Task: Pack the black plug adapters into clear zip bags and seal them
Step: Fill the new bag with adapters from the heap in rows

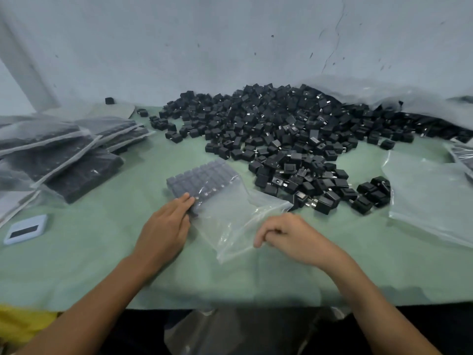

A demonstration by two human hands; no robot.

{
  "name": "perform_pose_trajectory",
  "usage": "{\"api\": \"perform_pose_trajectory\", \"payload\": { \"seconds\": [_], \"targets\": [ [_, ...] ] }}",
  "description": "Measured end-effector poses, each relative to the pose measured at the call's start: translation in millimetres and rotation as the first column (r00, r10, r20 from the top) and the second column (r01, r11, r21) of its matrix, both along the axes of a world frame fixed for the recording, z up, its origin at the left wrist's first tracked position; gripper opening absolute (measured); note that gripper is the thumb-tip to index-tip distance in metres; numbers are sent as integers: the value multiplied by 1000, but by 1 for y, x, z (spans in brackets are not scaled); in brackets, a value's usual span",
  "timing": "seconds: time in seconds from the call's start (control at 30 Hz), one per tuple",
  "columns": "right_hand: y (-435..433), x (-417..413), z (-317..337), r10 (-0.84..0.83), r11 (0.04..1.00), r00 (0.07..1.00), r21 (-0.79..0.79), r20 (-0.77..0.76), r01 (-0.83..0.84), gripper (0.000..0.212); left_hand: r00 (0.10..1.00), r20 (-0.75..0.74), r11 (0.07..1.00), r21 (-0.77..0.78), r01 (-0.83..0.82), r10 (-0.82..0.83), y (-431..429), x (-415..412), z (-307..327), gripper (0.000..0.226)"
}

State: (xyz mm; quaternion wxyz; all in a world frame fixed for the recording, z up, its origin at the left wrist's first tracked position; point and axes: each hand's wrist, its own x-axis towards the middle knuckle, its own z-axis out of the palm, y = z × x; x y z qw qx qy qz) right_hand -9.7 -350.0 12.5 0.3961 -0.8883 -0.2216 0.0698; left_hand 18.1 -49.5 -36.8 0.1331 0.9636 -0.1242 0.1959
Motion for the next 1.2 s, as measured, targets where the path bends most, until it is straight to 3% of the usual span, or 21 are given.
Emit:
{"api": "perform_pose_trajectory", "payload": {
  "seconds": [0.07,0.13,0.2,0.3,0.43,0.5,0.6,0.7,0.77,0.9,1.03,1.2],
  "targets": [
    [-31,11,2,-275,959,956,106,107,264,40,1000,23,1000,8,-12,12,-1,-1,0,49],
    [-49,28,1,-437,897,840,90,320,433,39,999,39,1000,16,-6,5,-1,-2,1,48],
    [-52,43,-6,-362,903,862,-96,355,419,46,998,52,1000,11,25,-26,-1,-3,2,49],
    [-48,55,-23,-221,906,947,-310,233,287,51,999,48,1000,-8,24,-24,0,-6,3,48],
    [-48,49,-29,-344,887,886,-202,311,416,41,996,83,1000,-16,15,-14,-2,-9,4,45],
    [-52,37,-23,-459,858,822,-74,337,509,40,996,93,1000,-11,5,-3,-2,-9,4,44],
    [-53,0,-9,-591,802,793,216,150,557,36,996,94,1000,-5,12,-11,-3,-9,3,44],
    [-30,-37,-14,-419,843,902,322,-108,430,27,995,93,999,18,40,-42,-3,-7,3,46],
    [-2,-45,-23,-287,837,919,396,-270,378,22,995,82,998,8,61,-61,-3,-8,4,49],
    [50,-26,-22,-103,653,853,612,-512,447,11,995,67,997,-4,77,-77,-1,-8,4,44],
    [86,4,-11,12,568,790,654,-613,499,12,994,50,994,-39,102,-100,0,-7,3,42],
    [117,33,1,45,571,794,668,-607,478,17,992,68,991,-66,114,-109,0,-7,4,38]
  ]
}}
